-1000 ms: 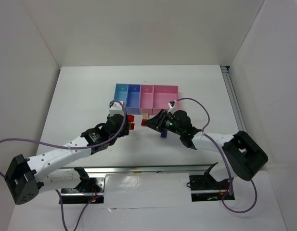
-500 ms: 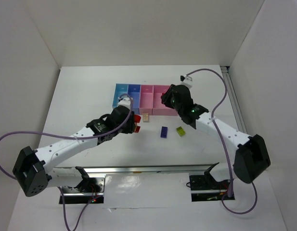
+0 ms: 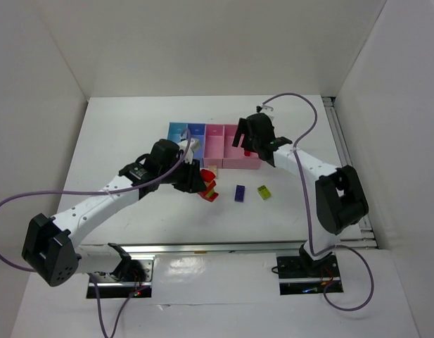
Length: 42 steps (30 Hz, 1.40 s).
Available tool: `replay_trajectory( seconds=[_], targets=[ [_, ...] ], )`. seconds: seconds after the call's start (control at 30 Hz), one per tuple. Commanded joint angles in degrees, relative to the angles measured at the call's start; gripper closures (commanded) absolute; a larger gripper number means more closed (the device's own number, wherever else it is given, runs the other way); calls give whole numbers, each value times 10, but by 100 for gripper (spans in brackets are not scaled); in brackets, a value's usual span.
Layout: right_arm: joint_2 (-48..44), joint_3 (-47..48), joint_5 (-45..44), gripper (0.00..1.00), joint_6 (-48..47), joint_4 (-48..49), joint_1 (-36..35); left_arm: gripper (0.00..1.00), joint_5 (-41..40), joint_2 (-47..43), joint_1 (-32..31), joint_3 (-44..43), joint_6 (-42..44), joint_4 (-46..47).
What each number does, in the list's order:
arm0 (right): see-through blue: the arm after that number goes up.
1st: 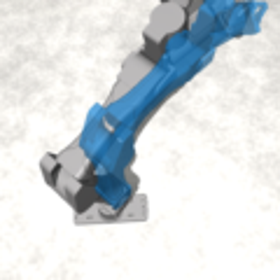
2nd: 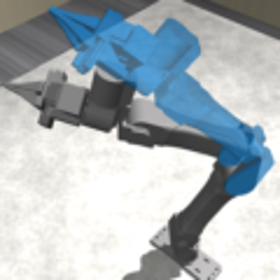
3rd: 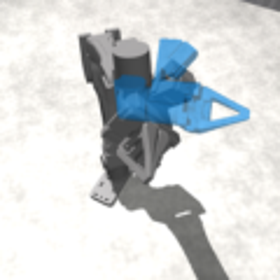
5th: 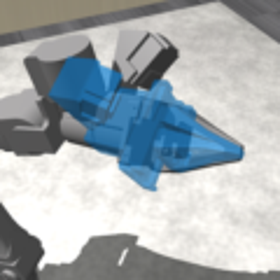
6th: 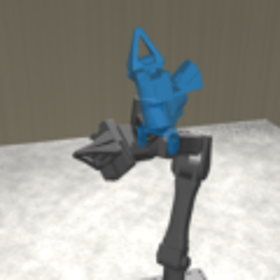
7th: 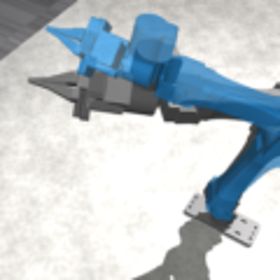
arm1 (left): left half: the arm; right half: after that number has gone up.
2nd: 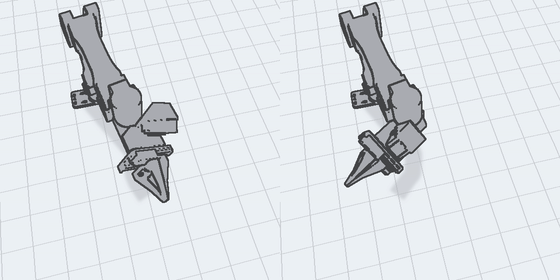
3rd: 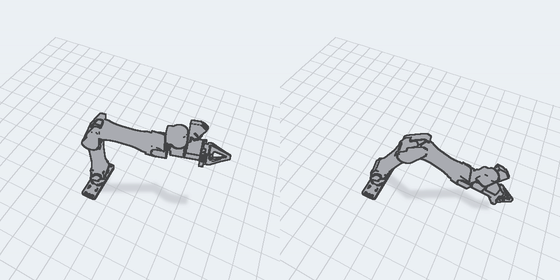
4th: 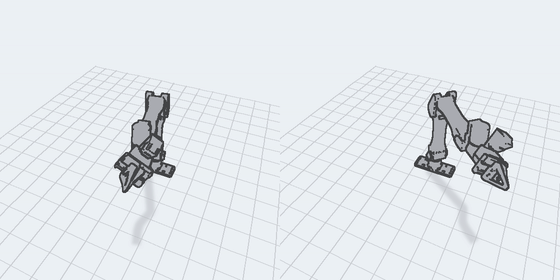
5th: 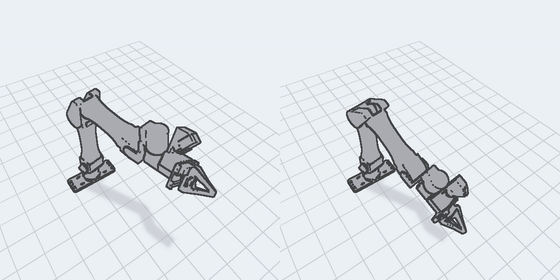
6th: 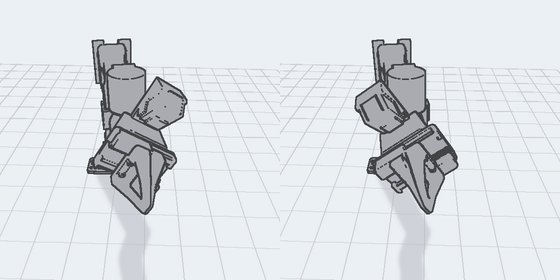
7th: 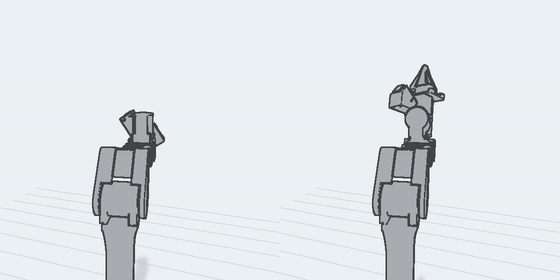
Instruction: Sort the legos into containers by color
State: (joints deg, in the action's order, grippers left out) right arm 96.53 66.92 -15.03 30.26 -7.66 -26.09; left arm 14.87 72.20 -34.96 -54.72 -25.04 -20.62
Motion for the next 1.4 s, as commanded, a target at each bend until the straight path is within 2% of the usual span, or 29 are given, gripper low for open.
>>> replay_trajectory(
  seconds=[0.0, 0.13, 0.3, 0.37, 0.47, 0.67, 0.87, 0.97, 1.03, 1.23, 1.3, 1.37],
  targets=[
    [-76, 6, 21, 15, -17, 25, 1, 100, 77, 7, 7, -35, 25, 21],
    [-188, -85, 99, 20, -24, 65, 1, 100, 89, 20, 17, -41, 31, 15],
    [-280, -195, 217, 17, 8, 58, 1, 100, 78, 25, 30, -46, 24, 20],
    [-330, -231, 282, 16, 32, 91, 1, 100, 78, 20, 36, -51, 31, 20],
    [-387, -271, 318, 16, 17, 134, -32, 100, 73, 37, 47, -64, 46, -5],
    [-355, -210, 214, 16, -52, 50, -128, 100, 101, 55, 53, -65, 40, -12],
    [-338, -188, 132, 16, -96, 76, -216, 100, 96, 65, 59, -65, 40, -17],
    [-311, -165, 115, 16, -120, 76, -229, 100, 101, 71, 59, -65, 40, -22],
    [-294, -147, 96, 21, -133, 70, -234, 100, 101, 76, 59, -70, 46, -28],
    [-254, -128, 82, 24, -156, 70, -234, 100, 106, 76, 59, -70, 46, -34],
    [-241, -128, 82, 29, -156, 76, -234, 100, 106, 76, 59, -70, 51, -34],
    [-241, -128, 89, 29, -156, 76, -234, 100, 101, 76, 59, -70, 51, -34]
  ],
)
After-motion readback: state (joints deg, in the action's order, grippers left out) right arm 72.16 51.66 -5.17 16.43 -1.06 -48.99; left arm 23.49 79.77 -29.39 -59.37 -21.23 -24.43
